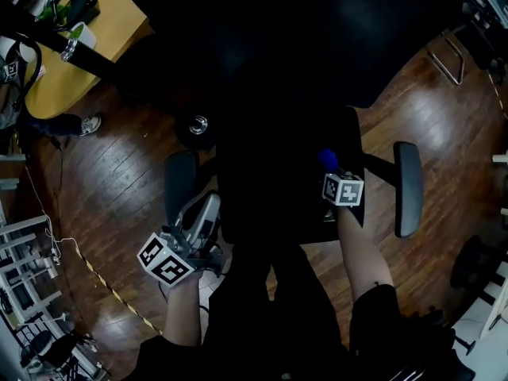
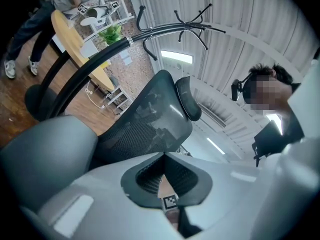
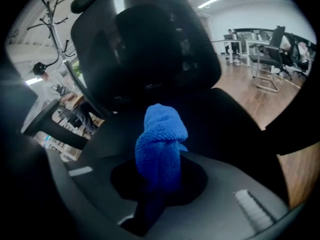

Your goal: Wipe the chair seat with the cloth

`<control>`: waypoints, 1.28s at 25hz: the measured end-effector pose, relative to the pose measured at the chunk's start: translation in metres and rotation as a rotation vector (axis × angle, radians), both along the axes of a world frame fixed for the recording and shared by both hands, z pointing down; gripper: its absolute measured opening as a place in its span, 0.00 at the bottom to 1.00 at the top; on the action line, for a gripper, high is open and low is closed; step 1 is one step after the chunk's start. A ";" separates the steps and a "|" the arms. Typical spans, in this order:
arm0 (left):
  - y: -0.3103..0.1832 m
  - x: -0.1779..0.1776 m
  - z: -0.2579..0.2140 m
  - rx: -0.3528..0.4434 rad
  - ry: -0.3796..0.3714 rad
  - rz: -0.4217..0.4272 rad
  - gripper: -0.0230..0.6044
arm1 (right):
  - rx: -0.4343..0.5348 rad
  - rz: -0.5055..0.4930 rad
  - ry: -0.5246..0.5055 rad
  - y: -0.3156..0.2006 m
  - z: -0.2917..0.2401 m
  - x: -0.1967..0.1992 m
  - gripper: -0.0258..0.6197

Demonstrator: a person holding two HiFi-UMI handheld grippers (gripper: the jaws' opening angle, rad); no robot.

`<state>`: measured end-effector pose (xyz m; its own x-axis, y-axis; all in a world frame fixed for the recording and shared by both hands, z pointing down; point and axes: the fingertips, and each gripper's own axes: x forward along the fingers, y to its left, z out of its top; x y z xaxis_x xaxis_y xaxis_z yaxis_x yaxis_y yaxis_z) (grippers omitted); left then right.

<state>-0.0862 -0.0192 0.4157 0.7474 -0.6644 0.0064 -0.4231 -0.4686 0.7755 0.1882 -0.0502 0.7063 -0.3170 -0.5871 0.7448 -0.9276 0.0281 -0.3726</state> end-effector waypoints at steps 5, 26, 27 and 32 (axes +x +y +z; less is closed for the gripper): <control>0.006 -0.018 -0.007 0.009 0.009 -0.037 0.02 | 0.008 -0.252 -0.098 -0.001 -0.008 -0.145 0.09; 0.010 -0.020 -0.007 0.014 -0.002 -0.026 0.02 | 0.033 -0.277 -0.022 0.024 0.017 -0.156 0.09; 0.010 -0.017 -0.007 0.013 -0.004 -0.020 0.02 | 0.036 -0.244 0.001 0.024 0.019 -0.135 0.09; 0.009 -0.004 -0.007 0.010 -0.010 0.011 0.02 | 0.016 -0.038 0.061 0.035 0.019 -0.029 0.09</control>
<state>-0.0898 -0.0104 0.4090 0.7543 -0.6565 0.0077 -0.4261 -0.4805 0.7665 0.1592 -0.0155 0.7252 -0.2932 -0.5875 0.7542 -0.9468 0.0687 -0.3145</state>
